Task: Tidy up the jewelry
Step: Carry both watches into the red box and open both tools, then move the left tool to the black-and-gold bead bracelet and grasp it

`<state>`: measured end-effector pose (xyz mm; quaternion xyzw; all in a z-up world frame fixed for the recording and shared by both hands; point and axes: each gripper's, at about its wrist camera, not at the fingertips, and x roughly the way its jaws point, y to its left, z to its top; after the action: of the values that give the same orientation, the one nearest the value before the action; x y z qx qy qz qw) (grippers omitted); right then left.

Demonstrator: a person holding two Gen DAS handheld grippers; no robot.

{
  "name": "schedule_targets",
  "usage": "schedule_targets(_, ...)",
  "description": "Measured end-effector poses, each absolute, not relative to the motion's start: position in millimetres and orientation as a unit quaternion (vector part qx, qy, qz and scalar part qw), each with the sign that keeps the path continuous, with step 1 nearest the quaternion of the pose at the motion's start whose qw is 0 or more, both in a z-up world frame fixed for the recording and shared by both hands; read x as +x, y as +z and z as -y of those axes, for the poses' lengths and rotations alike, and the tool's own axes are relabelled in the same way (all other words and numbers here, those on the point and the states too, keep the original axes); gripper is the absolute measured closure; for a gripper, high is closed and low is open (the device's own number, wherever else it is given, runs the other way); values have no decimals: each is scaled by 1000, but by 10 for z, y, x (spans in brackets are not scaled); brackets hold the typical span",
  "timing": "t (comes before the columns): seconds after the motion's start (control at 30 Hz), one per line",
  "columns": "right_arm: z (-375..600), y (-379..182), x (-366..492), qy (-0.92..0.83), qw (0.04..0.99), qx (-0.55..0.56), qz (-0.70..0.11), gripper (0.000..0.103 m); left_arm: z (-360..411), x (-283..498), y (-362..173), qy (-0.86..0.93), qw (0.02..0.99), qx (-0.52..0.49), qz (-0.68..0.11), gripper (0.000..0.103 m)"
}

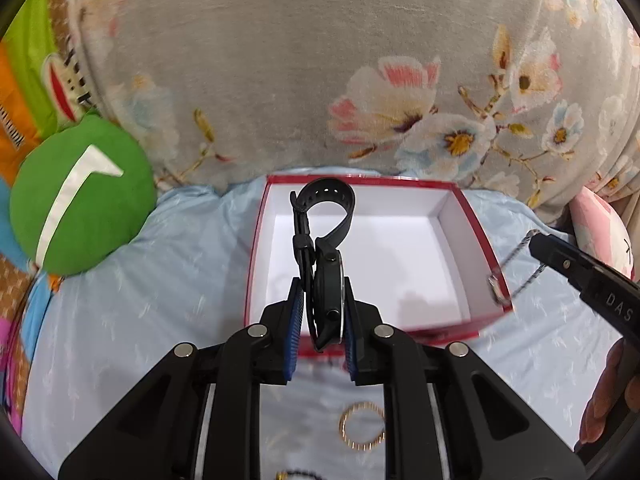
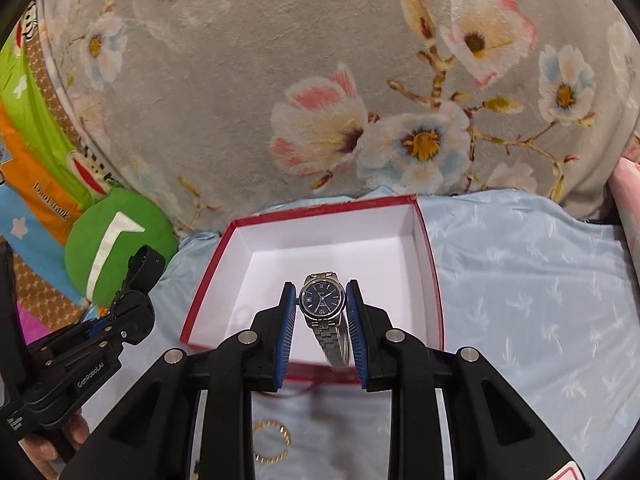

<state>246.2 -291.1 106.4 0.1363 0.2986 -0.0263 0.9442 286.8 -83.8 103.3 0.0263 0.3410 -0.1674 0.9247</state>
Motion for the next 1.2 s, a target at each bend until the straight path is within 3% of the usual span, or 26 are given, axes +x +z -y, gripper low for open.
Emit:
schedule_targets(0.4,3205,470,3391,-45,925,137,-351,79,1365,3945,533,-153,909,43,-384,85)
schedule_targets(0.57,3248,242,3591,-50,918,134,-370,79,1499,4143,321,-147,903,51,-400,81)
schedule_targets(0.6,3252,208,3626,-51,916,134,-374,78,1524,4183,274,-146,901,50,-405,78)
schedule_targets(0.67,3261,149,3677,-54,915,134,-377,77,1522,4208,244,-139,903,42,-405,46)
schedule_targets(0.7,3261,137,3683,-56,917,133,-373,73,1512,4211,247,-134,906,36,-400,38)
schedule_targets(0.77,3262,131,3689,-60,918,131,-370,60,1493,4199,287,-127,912,22,-388,10)
schedule_targets(1.0,3264,254,3436,-70,924,142,-348,42,1280,4058,451,-142,909,-23,-392,7)
schedule_targets(1.2,3149,377,2967,-75,930,147,-330,35,892,3626,609,-125,920,-25,-371,7)
